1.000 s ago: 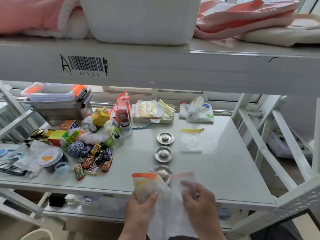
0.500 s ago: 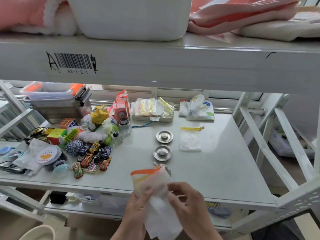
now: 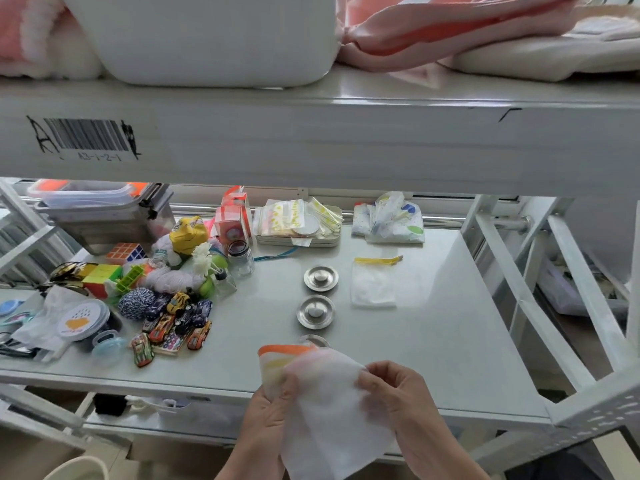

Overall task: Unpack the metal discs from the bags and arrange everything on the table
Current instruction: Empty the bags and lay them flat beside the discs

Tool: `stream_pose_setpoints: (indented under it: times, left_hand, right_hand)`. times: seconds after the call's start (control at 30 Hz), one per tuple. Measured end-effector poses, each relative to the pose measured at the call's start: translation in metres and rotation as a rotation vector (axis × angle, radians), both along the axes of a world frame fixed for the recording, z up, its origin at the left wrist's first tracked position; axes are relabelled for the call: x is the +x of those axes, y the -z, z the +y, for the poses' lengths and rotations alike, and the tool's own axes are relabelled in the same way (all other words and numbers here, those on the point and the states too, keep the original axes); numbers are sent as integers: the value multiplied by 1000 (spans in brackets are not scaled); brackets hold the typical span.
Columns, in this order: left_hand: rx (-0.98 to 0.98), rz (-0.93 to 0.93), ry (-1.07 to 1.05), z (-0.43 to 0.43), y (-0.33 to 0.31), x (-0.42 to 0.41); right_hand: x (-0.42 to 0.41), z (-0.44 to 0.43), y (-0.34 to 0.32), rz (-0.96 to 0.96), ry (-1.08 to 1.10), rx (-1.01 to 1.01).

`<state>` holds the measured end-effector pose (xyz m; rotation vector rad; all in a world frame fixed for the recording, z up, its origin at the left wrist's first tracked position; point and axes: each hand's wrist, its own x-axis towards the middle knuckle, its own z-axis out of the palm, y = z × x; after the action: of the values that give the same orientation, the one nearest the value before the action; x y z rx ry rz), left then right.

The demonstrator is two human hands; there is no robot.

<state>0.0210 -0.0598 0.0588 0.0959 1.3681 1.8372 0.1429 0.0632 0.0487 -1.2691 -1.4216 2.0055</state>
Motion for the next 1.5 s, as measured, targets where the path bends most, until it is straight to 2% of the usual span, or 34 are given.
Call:
stream_pose_setpoints:
  times: [0.13, 0.27, 0.37, 0.47, 0.63, 0.7, 0.83, 0.93, 1.23, 1.37, 1.5]
  left_hand:
    - [25, -55, 2, 13, 2, 6]
    - [107, -145, -33, 25, 9, 11]
    - [98, -139, -100, 31, 18, 14]
    - [73, -131, -118, 37, 20, 19]
    - [21, -119, -201, 43, 27, 24]
    - [2, -108, -205, 45, 30, 26]
    - [-56, -79, -187, 41, 34, 29]
    - [-62, -95, -209, 38, 39, 29]
    - [113, -231, -229, 45, 35, 38]
    - [158, -254, -157, 45, 33, 41]
    - [89, -187, -157, 42, 39, 42]
  right_hand:
    - [11, 25, -6, 57, -37, -52]
    - [21, 77, -14, 165, 92, -137]
    - [26, 129, -22, 169, 223, -17]
    - [22, 188, -18, 112, 252, 109]
    - [5, 270, -5, 127, 329, 207]
    - [2, 287, 16, 45, 319, 220]
    - [5, 302, 72, -424, 228, 357]
    - [3, 301, 73, -596, 234, 452]
    - [-5, 298, 71, -646, 161, 485]
    - [-6, 299, 71, -656, 184, 505]
    - [-8, 299, 71, -682, 184, 528]
